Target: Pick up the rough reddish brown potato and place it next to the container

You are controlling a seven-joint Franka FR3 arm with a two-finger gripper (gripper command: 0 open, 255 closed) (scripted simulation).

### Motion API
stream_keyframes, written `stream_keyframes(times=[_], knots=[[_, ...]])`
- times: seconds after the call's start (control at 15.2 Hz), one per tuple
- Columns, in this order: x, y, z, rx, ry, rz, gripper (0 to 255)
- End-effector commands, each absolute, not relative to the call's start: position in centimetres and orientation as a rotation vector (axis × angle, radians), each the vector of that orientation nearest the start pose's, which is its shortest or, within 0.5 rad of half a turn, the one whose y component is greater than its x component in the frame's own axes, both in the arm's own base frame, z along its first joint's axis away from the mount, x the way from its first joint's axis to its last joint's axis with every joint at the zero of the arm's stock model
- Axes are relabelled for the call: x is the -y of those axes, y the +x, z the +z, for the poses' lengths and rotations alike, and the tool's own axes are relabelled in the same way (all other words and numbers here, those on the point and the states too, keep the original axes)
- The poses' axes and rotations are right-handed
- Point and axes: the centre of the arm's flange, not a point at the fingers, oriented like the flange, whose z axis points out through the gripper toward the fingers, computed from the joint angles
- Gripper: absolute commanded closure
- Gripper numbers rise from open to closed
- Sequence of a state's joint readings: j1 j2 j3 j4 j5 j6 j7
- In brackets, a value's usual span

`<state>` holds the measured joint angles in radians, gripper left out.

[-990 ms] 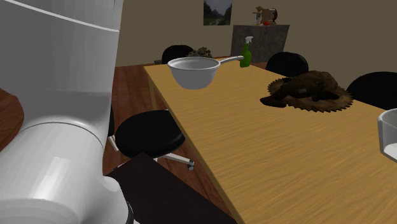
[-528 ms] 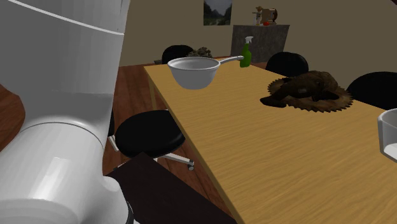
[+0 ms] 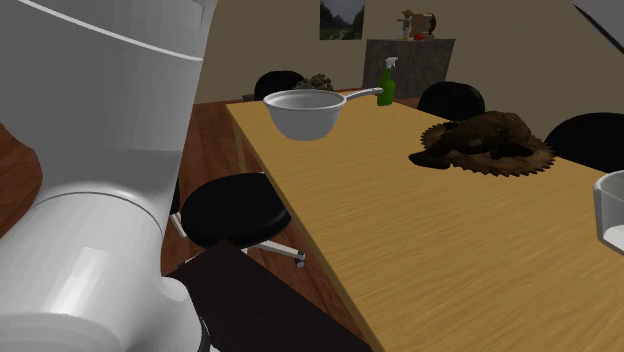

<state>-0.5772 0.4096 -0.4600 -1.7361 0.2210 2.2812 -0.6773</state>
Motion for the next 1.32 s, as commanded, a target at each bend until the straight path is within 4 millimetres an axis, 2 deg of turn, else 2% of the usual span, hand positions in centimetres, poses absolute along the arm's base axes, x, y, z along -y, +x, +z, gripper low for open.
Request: stream_keyframes(times=[0.0,0.07,0.59,0.66,0.99,1.25], knots=[[55.6,36.9,35.9,-0.715,-3.180,-0.170,255],[55.6,36.9,35.2,-0.715,-3.180,-0.170,255],[55.6,36.9,35.2,-0.715,-3.180,-0.170,255],[55.5,37.0,35.2,-0.715,-3.180,-0.170,0],[55.6,36.9,35.2,-0.715,-3.180,-0.170,0],[54.9,36.5,40.2,-0.715,-3.180,-0.170,0]])
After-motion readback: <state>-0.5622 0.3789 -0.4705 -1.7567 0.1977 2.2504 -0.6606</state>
